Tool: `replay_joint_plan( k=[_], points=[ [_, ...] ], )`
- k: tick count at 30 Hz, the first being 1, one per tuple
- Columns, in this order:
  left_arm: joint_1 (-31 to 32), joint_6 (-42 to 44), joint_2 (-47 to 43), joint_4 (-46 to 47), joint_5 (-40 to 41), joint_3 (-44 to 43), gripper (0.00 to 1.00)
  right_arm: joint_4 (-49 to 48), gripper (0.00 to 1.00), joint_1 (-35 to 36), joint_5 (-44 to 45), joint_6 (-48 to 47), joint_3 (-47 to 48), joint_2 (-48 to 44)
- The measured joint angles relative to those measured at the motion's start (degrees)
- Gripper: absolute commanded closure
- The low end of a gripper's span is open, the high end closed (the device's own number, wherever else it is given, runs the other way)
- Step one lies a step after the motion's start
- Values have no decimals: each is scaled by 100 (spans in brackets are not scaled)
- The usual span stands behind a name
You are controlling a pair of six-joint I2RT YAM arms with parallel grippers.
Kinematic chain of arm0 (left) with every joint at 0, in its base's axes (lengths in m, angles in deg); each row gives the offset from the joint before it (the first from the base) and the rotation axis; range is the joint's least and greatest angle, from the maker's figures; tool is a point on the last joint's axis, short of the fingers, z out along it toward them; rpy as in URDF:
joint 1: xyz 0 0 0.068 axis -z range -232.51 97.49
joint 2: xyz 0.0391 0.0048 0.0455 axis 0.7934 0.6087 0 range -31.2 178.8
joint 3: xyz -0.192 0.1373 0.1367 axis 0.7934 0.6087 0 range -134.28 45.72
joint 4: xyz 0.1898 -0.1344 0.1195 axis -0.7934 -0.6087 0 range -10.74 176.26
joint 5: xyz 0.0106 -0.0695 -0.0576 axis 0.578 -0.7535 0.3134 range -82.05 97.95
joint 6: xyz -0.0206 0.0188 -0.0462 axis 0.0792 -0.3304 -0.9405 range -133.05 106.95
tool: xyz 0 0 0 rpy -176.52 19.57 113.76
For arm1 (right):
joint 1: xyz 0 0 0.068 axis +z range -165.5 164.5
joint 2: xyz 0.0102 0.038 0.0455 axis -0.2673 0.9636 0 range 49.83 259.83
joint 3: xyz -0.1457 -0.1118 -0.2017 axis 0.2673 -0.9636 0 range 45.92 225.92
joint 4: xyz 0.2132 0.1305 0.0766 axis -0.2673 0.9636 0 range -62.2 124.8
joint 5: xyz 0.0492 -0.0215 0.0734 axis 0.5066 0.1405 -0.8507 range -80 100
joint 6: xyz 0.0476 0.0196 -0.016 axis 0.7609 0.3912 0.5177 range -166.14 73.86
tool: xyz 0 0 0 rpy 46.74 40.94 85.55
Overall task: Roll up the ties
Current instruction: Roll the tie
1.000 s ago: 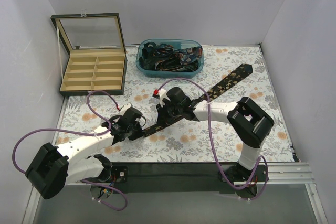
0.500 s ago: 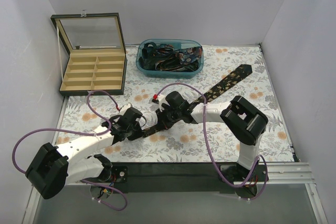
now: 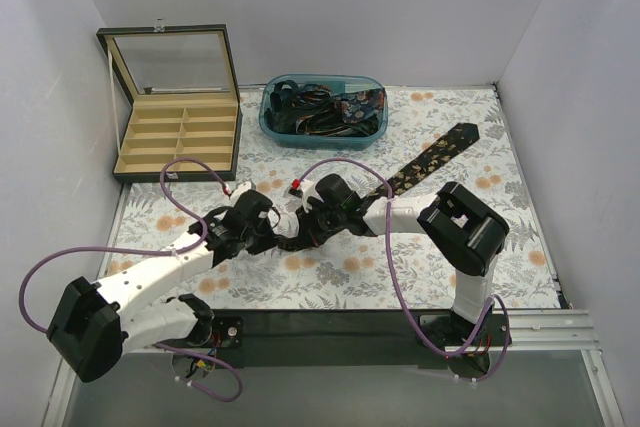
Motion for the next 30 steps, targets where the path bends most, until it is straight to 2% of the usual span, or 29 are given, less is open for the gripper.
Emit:
replay_joint_plan(
  k=[7,16,23,30],
  points=[
    [0,61,181,304,-293,-501,99,-109,99,0,-33,79,-87,0],
    [0,90,647,682,-518,-514,99,-308,99,-4,-66,153,-258,-42],
    [0,111,514,466,-339,-514,99,-275,99,-101,162,144,-636,-638],
    [0,101,-114,70,-129,-387,99,-269,99,-214,306,116,-570,-927]
  ],
)
